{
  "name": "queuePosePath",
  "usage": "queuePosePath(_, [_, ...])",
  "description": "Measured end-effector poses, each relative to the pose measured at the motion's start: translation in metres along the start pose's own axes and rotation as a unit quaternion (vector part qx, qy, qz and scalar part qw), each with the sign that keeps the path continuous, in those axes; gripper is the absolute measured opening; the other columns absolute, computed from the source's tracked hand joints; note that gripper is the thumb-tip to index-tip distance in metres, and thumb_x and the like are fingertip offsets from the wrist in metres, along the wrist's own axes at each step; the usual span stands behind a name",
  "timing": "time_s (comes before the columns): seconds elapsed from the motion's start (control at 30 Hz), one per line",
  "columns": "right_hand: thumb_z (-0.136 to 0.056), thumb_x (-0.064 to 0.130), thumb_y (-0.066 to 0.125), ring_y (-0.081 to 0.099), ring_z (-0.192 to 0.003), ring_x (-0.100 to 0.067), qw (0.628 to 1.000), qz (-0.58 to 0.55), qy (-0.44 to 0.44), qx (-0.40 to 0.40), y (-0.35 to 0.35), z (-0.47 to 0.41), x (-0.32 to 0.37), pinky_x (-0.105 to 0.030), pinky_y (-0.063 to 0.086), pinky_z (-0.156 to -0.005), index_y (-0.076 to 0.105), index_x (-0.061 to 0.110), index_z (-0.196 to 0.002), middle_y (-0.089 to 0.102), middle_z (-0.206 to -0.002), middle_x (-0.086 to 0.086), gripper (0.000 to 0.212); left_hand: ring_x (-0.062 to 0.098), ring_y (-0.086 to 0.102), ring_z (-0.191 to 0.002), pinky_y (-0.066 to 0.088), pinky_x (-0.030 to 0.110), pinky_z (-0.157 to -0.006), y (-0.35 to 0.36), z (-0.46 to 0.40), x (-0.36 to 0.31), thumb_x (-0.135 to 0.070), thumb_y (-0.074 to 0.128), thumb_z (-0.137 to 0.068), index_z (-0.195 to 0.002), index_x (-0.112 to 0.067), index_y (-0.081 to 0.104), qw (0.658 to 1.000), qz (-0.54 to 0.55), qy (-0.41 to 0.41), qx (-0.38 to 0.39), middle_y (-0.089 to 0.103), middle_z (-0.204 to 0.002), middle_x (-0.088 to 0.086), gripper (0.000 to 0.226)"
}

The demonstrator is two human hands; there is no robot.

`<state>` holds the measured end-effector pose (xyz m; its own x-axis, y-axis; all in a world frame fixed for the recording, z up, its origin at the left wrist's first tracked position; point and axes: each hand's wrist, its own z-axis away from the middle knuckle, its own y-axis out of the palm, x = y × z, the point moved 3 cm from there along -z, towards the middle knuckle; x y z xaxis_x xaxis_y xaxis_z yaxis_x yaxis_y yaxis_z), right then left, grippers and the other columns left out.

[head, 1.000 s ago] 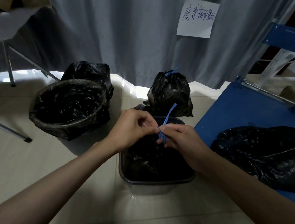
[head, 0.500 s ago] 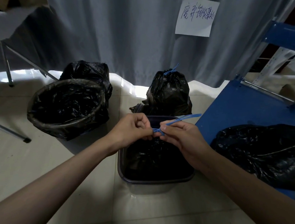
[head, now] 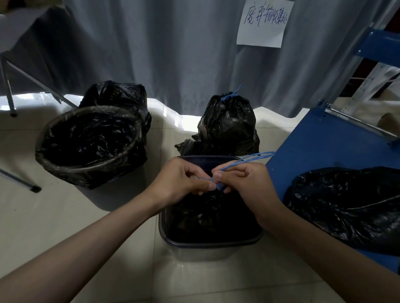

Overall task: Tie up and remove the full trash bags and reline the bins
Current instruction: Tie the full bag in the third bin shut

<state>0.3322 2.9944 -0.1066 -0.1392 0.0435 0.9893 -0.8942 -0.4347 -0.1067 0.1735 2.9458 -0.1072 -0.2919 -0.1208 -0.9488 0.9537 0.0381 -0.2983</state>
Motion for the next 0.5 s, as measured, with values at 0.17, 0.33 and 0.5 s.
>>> queuePosePath(0.17, [-0.091,0.01,0.067,0.062,-0.063,-0.007,1.0,0.025,-0.012,-0.003,-0.003,-0.003,-0.003,-0.022,0.047,-0.056,0.077,0.01,-0.091,0.074,-0.079,-0.006,0.009,0.003,0.055,-0.051,0.039,0.01,-0.051,0.0,0.0,-0.003,-0.01,0.081,-0.077,-0.084,-0.001,0.078,1.0,-0.03,0.003,0.002,0.066,-0.06,0.006,0.012])
queuePosePath(0.33, [-0.097,0.006,0.055,0.052,-0.054,-0.001,0.998,-0.014,0.054,0.008,-0.001,-0.008,-0.01,-0.019,0.043,-0.056,0.072,0.0,-0.097,0.066,-0.064,0.01,0.018,0.004,0.054,-0.054,0.043,0.022,-0.054,0.001,-0.001,-0.002,-0.026,0.086,-0.072,-0.075,-0.018,0.078,0.986,-0.148,0.061,-0.055,0.069,-0.063,0.003,0.012])
queuePosePath(0.5, [-0.099,0.009,0.053,0.047,-0.052,-0.002,0.994,-0.046,0.089,0.044,0.001,-0.008,-0.013,-0.018,0.037,-0.052,0.07,0.0,-0.094,0.057,-0.058,0.003,0.02,0.006,0.053,-0.065,0.04,0.02,-0.06,0.014,0.008,-0.012,-0.02,0.081,-0.074,-0.067,-0.019,0.063,0.934,-0.255,0.224,-0.111,0.055,-0.073,-0.011,0.019])
